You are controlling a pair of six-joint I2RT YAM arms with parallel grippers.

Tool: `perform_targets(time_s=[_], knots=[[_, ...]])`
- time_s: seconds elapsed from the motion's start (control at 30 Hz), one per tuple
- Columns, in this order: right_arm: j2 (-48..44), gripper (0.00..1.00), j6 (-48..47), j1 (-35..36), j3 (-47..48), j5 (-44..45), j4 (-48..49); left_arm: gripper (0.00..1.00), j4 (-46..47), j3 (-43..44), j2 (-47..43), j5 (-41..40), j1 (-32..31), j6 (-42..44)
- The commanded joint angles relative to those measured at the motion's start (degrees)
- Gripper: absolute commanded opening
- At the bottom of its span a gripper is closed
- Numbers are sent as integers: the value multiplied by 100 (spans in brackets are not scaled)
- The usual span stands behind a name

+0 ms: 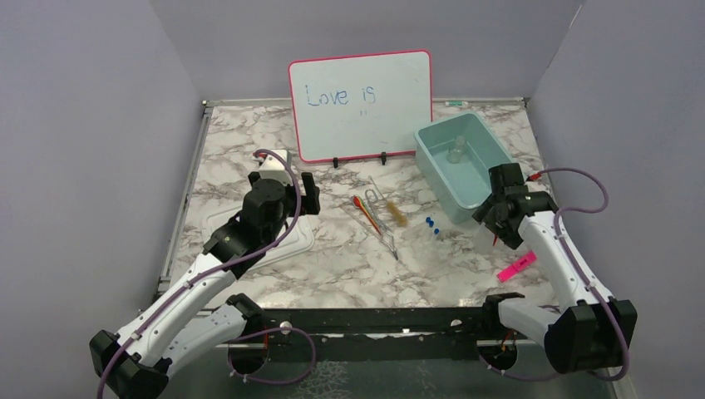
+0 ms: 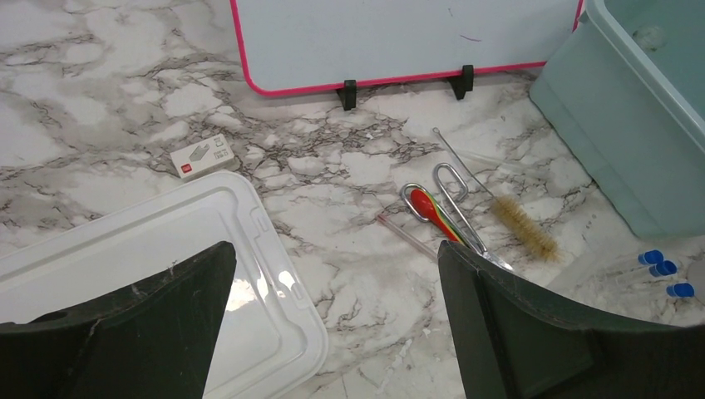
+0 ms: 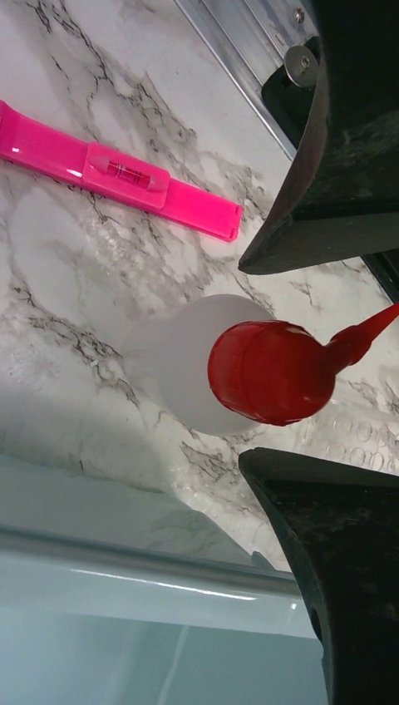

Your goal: Organize the chemistry lab equipment

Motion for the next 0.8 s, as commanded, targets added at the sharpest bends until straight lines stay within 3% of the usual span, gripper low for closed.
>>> perform_targets(time_s=[0.0, 0.13, 0.3, 0.37, 0.77], knots=[[98, 79, 367, -31, -147, 109, 320, 94, 110, 100, 19, 51, 26, 38], [48, 71, 428, -30, -302, 57, 425, 94, 110, 104, 49, 64, 26, 30], [-104, 47, 521, -30, -211, 183, 283, 94, 102, 114, 68, 77, 26, 30], [-285, 42, 535, -26, -62, 361, 167, 94, 101, 110, 57, 77, 26, 30], [-665, 41, 107, -25, 1778, 1347, -796, 94, 94, 120, 70, 147, 26, 12]])
